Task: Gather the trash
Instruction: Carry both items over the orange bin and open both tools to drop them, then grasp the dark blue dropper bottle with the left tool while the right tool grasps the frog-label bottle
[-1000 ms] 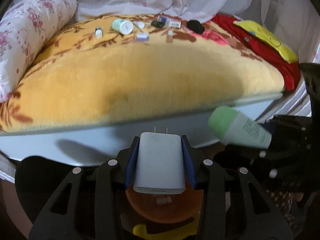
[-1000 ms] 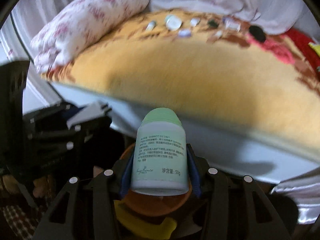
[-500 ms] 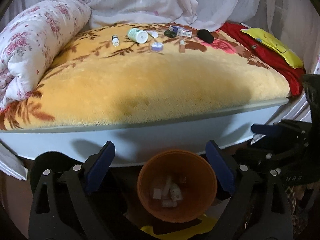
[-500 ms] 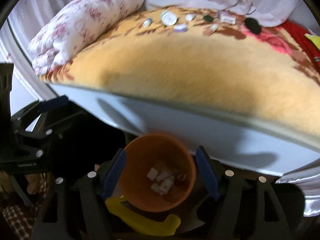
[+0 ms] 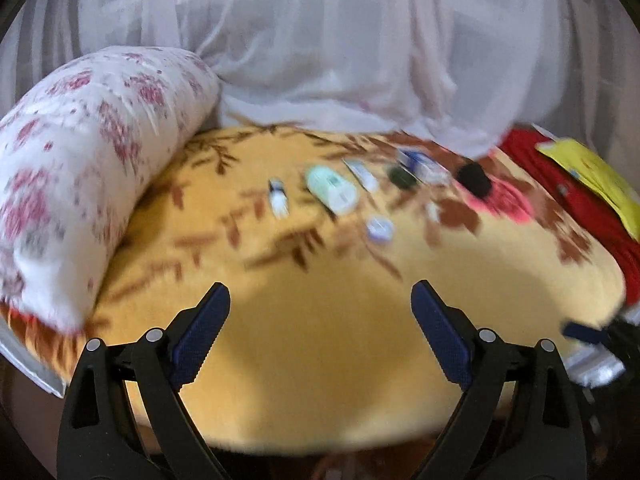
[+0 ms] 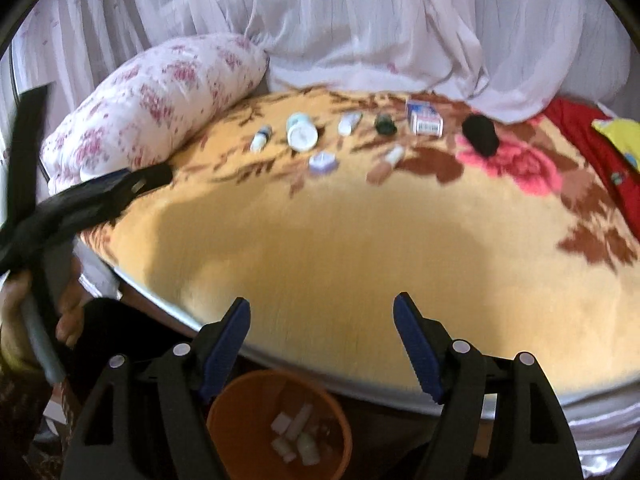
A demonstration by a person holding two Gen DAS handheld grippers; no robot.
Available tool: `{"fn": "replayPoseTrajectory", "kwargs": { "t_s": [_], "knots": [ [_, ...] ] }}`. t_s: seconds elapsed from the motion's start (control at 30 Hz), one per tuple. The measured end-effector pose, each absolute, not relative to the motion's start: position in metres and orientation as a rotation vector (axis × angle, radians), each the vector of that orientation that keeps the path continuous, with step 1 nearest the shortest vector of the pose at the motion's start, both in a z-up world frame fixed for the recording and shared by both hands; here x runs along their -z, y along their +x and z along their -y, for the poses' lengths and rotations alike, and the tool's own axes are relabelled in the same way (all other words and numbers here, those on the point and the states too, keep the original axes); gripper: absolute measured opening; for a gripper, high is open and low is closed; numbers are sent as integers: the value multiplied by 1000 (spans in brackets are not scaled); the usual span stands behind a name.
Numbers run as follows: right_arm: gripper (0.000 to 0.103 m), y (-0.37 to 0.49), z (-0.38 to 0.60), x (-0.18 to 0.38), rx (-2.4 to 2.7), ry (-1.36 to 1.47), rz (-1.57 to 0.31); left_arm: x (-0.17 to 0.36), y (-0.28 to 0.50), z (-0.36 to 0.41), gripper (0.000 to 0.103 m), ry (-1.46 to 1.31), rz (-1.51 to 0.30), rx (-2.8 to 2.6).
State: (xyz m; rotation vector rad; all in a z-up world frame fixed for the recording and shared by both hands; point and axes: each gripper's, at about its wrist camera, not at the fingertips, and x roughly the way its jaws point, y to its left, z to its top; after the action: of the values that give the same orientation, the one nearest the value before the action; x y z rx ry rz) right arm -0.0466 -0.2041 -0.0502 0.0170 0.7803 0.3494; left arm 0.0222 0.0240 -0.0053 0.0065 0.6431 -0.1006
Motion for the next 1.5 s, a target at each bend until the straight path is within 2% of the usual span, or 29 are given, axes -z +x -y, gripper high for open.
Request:
{"fn": "replayPoseTrajectory", "kwargs": {
  "t_s": [0.13, 0.27, 0.47, 0.57, 0.6, 0.63, 0.67, 0.9, 1.13, 1.5],
  "knots": [
    [74, -33, 202, 45, -352, -2, -743, 10, 89, -37, 90, -16, -651, 7],
    [74, -21, 204, 49, -355, -2, -742, 26, 157, -43, 89, -26, -732, -47],
    [74, -8, 210, 52, -345, 7, -751, 58, 219, -43, 73, -2, -824, -90],
    [75, -2, 212, 52, -341, 2, -755, 69, 242, -41, 62, 6, -854, -100],
    [75, 0, 212, 52, -341, 1, -755, 72, 248, -41, 50, 3, -866, -89],
    [75, 2, 212, 52, -340, -1, -754, 76, 255, -40, 29, -2, -887, -67],
    [75, 5, 211, 52, -339, -2, -753, 80, 261, -40, 24, -17, -911, -42],
    [75, 31, 196, 45, -355, -33, -742, 71, 235, -51, 23, -70, -856, -9],
    [75, 110, 139, 24, -392, -118, -706, 52, 176, -62, 23, -79, -782, 33],
    [73, 236, 50, 52, -362, -235, -791, 45, 106, -74, 23, -101, -737, 91]
  ]
}}
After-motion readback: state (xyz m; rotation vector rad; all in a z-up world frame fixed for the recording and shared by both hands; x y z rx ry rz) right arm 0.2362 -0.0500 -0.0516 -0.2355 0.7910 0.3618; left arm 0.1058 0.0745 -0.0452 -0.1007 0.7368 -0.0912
